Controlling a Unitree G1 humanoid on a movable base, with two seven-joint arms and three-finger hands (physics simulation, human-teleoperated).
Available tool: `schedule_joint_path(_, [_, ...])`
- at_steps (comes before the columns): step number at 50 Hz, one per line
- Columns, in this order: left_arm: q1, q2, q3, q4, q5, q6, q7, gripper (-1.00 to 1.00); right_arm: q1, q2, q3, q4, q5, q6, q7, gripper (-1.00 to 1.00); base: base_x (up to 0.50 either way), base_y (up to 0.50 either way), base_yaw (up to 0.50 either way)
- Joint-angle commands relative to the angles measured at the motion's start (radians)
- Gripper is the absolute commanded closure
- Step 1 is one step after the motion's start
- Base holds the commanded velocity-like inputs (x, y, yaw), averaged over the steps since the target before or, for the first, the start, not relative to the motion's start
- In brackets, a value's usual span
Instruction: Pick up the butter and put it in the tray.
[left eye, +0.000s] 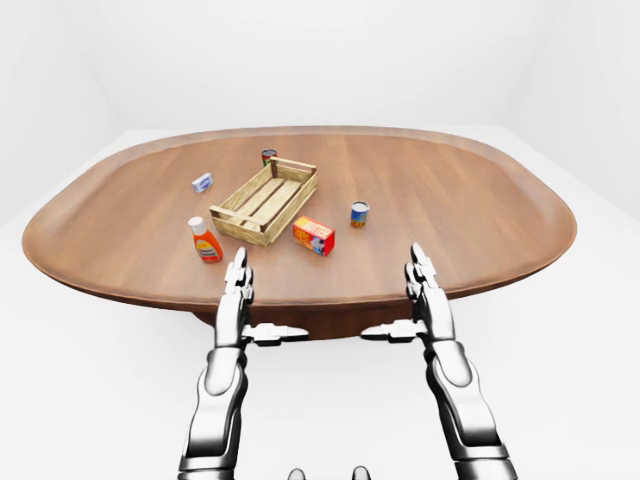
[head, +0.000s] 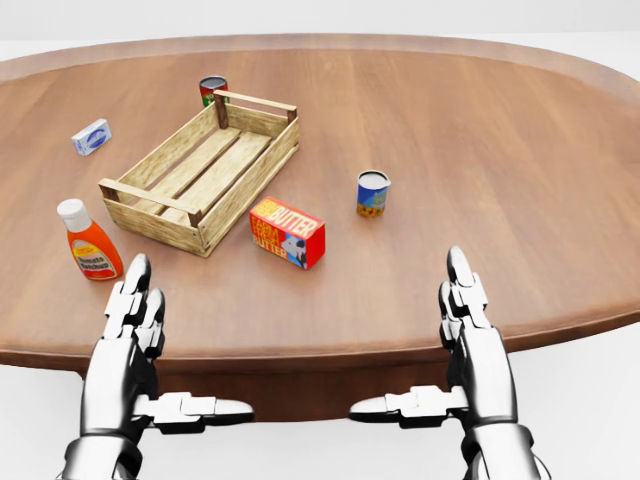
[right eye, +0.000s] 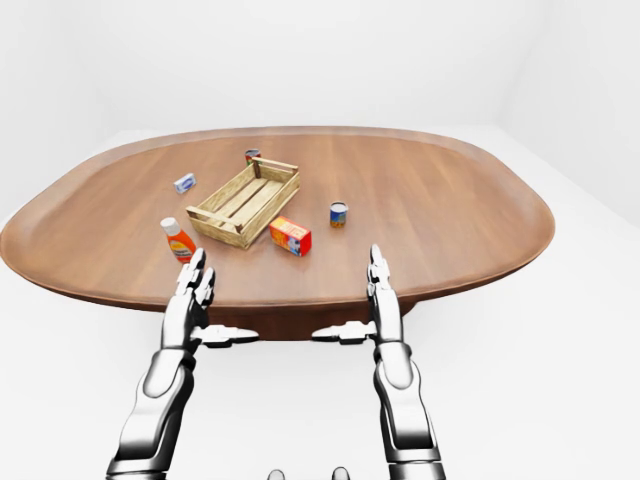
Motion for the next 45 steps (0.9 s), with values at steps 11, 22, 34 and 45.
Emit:
schedule_joint_path(11, [0.107,0.012,0.045,-0.258,-0.03,0.077,-0.064,-1.0,0.109,0.006,0.029,-0.265,-0.084,0.076,0.003,-1.0,0.0,0.0,0.0])
schedule_joint_path(22, [0.189,-0.001,0.058,-0.424,-0.037,0.08,-0.099,-1.0,0.188,0.0,0.095,-0.425,-0.158,0.076,-0.013,-1.0,0.0,0.0,0.0])
schedule_joint_path(34, [0.258,-0.02,0.083,-0.572,-0.06,0.08,-0.138,-1.0,0.308,-0.017,0.169,-0.699,-0.137,0.076,-0.046,-1.0,0.0,0.0,0.0])
schedule_joint_path(45, [0.272,-0.032,0.128,-0.644,-0.094,0.08,-0.164,-1.0,0.359,-0.065,0.231,-0.771,-0.144,0.076,-0.108,-1.0,0.0,0.0,0.0])
